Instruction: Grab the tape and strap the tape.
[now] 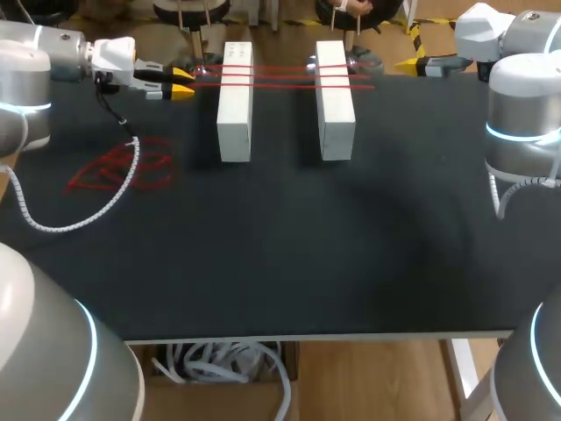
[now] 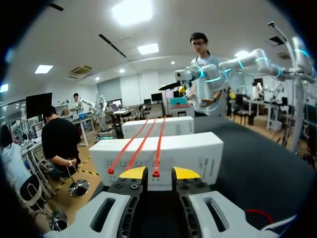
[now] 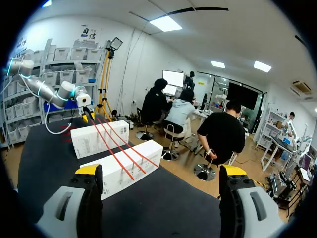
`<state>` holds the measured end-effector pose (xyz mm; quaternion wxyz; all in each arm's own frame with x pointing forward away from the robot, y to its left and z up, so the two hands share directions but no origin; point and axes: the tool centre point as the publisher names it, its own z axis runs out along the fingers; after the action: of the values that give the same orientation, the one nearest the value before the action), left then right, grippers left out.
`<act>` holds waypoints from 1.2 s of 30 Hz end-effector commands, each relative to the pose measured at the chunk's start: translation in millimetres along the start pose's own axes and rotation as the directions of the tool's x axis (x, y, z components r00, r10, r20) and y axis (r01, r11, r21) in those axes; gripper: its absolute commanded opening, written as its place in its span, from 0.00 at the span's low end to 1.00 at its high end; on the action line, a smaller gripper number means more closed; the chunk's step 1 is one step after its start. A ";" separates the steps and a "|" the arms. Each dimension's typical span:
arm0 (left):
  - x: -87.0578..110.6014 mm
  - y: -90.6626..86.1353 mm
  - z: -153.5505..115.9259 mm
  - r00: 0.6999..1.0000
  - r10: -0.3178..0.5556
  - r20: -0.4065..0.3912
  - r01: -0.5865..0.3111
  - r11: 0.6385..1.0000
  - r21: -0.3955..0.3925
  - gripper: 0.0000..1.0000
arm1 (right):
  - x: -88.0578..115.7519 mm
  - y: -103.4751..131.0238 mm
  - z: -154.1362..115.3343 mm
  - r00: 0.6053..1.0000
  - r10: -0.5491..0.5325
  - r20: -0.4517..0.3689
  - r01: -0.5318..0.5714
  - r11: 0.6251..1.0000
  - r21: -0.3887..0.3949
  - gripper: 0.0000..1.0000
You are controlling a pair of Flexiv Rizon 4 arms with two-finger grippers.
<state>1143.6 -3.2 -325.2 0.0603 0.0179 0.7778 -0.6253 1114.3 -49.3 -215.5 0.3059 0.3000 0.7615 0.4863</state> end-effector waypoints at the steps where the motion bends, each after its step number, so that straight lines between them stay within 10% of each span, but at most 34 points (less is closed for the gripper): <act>1: -4.4 5.8 0.0 1.000 0.001 -0.012 0.000 1.000 0.010 0.22 | -0.3 -0.4 0.1 1.000 0.000 0.000 0.000 1.000 -0.001 1.00; 14: -3.1 3.4 -1.7 1.000 0.007 -0.013 -0.007 1.000 0.009 0.00 | -0.3 -0.4 0.1 1.000 0.000 0.000 0.000 1.000 -0.001 1.00; 36: 8.8 -15.9 14.2 0.999 0.050 0.019 -0.052 0.984 0.169 0.00 | -0.3 -0.4 0.1 1.000 0.000 0.000 0.000 1.000 -0.001 1.00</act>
<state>1138.5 -18.3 -303.9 0.0751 0.0400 0.7313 -0.6767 1114.3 -49.3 -215.4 0.3059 0.3000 0.7615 0.4863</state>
